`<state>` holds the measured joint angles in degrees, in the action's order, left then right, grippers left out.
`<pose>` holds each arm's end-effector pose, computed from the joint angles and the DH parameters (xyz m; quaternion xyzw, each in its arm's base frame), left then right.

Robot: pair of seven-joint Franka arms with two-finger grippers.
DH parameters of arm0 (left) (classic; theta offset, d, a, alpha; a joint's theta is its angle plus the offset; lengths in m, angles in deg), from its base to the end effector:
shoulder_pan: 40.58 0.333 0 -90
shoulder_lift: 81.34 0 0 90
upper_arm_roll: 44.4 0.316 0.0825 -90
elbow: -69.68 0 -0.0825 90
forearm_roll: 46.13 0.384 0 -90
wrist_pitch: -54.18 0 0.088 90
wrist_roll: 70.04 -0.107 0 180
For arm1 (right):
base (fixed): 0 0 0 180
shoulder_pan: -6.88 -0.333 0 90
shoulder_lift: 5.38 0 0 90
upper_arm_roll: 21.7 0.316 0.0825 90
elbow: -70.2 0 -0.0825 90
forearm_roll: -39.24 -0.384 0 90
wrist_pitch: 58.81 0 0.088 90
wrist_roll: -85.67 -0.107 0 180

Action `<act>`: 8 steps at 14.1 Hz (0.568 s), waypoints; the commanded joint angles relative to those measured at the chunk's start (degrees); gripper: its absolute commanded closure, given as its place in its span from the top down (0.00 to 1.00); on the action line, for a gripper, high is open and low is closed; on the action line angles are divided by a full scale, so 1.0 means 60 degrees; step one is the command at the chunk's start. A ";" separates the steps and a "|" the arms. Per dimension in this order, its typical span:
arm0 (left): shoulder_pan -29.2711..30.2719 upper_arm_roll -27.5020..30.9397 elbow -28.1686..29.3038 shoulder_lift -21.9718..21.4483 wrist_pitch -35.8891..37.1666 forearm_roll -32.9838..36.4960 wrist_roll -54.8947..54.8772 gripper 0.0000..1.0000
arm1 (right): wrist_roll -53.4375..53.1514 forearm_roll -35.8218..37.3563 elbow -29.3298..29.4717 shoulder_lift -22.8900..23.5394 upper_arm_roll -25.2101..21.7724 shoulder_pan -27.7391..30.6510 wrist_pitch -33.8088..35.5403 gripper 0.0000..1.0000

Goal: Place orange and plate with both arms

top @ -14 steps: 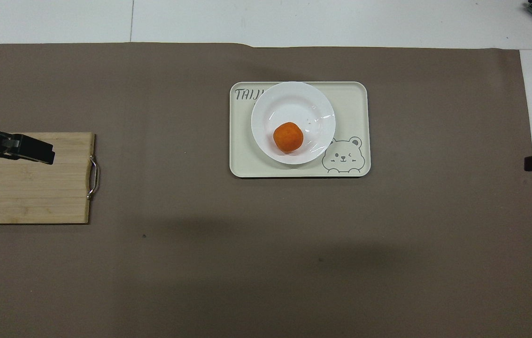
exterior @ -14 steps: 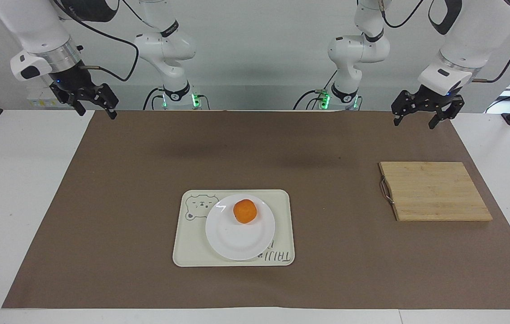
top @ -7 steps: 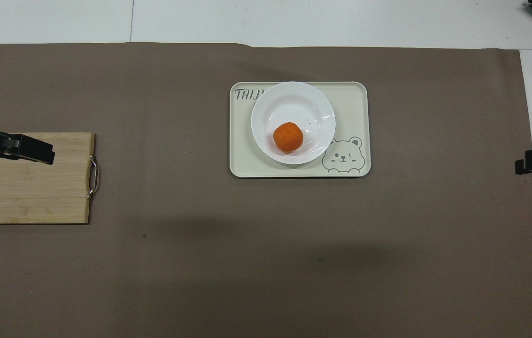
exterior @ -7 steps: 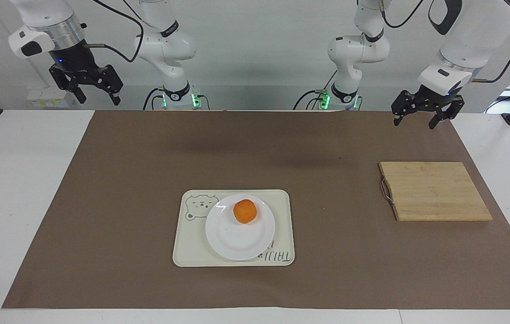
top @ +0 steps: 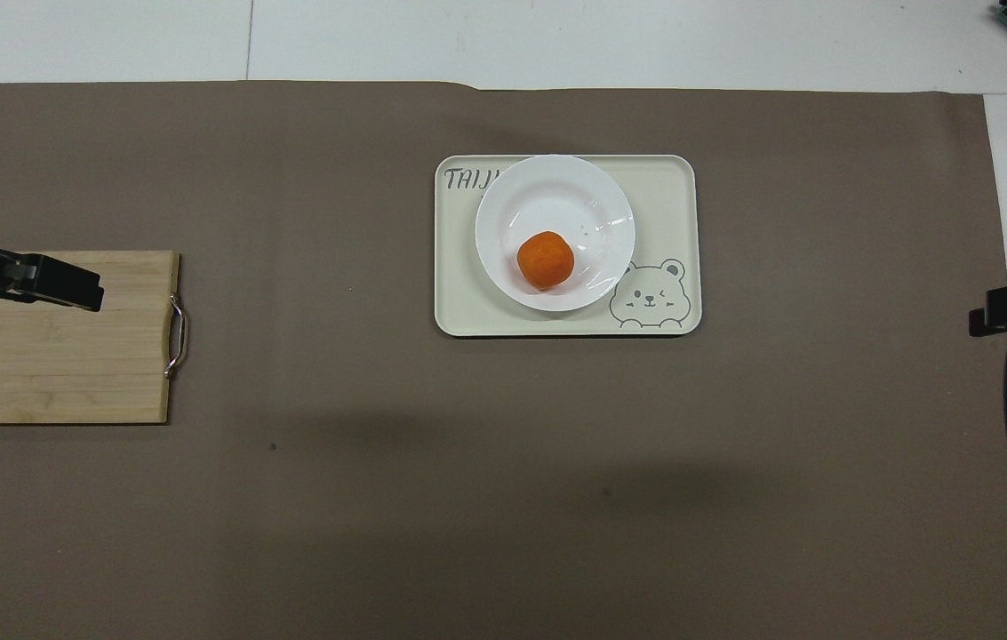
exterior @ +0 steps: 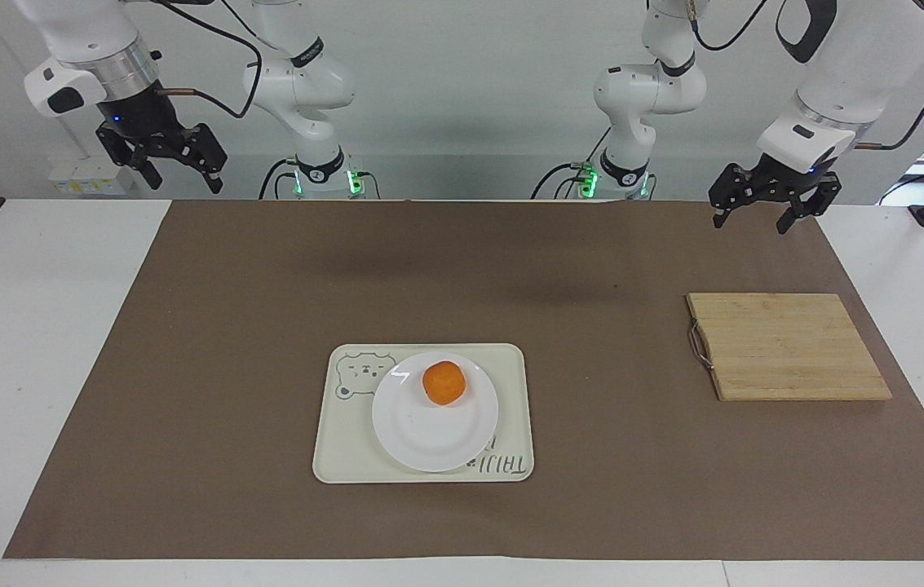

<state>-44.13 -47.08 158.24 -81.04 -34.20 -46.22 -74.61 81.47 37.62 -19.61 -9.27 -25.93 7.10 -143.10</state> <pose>0.5503 -0.0602 0.6310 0.9956 -0.0941 -0.0042 0.0008 0.5216 -0.0388 0.6540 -0.9970 0.0741 0.0143 0.0166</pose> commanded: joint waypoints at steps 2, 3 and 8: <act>0.0049 -0.0037 -0.0024 -0.0065 -0.0065 0.0162 0.0073 1.00 | -0.0311 0.0124 0.0145 0.0180 0.0045 0.0036 0.0000 1.00; 0.0049 -0.0037 -0.0024 -0.0065 -0.0050 0.0162 0.0087 1.00 | -0.0296 0.0138 0.0145 0.0180 0.0074 0.0021 0.0000 1.00; 0.0049 -0.0037 -0.0024 -0.0065 -0.0065 0.0162 0.0087 1.00 | 0.0069 0.0314 0.0145 0.0180 0.0074 0.0021 -0.0015 1.00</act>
<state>-44.13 -47.08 158.24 -81.04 -34.20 -46.22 -74.61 80.89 37.62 -19.36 -8.39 -25.91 7.11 -143.17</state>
